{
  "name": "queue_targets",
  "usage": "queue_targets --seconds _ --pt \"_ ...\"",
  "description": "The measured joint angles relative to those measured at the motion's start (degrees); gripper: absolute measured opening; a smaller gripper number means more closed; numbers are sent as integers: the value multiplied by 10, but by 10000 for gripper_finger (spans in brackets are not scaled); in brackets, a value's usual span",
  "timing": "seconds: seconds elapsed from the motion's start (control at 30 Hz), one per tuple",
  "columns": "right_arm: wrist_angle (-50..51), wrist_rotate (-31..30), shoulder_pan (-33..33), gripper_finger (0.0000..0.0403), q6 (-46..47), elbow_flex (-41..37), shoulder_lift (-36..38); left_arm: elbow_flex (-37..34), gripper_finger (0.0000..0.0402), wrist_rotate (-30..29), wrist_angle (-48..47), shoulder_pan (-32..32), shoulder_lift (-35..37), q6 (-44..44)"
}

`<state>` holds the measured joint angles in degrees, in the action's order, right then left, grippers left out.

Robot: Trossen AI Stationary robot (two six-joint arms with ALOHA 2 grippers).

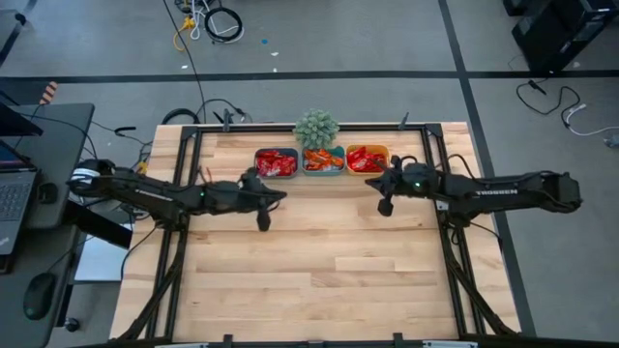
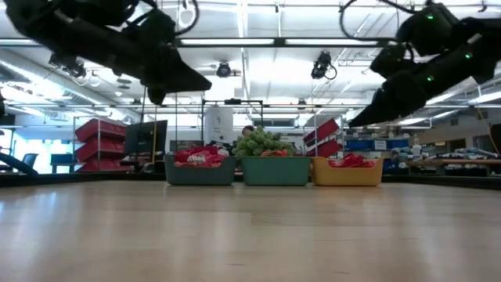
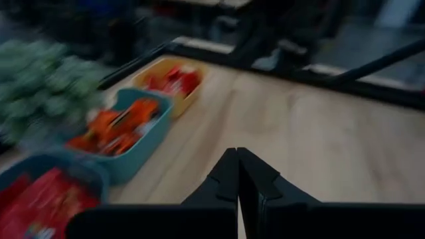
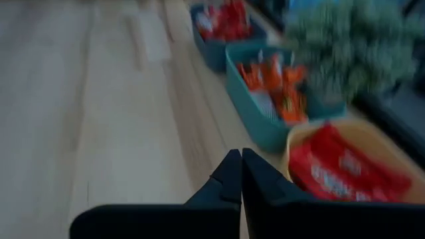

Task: Sort candy
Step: Return to Home Position

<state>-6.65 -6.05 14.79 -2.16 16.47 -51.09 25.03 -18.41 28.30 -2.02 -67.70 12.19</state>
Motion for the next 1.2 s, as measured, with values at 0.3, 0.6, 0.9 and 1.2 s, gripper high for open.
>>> queue_targets --seconds 0.3,0.6,0.9,1.2 --pt "-116 12 -24 0 -59 -76 95 -23 0 118 46 37 5 -48" --pt "-104 12 -32 0 -64 -120 208 -58 0 161 66 71 43 -61" --pt "-73 10 -36 0 -54 -161 300 -137 0 162 122 73 144 -57" --pt "7 -6 -36 0 -48 -161 397 -216 0 138 115 73 305 -57"
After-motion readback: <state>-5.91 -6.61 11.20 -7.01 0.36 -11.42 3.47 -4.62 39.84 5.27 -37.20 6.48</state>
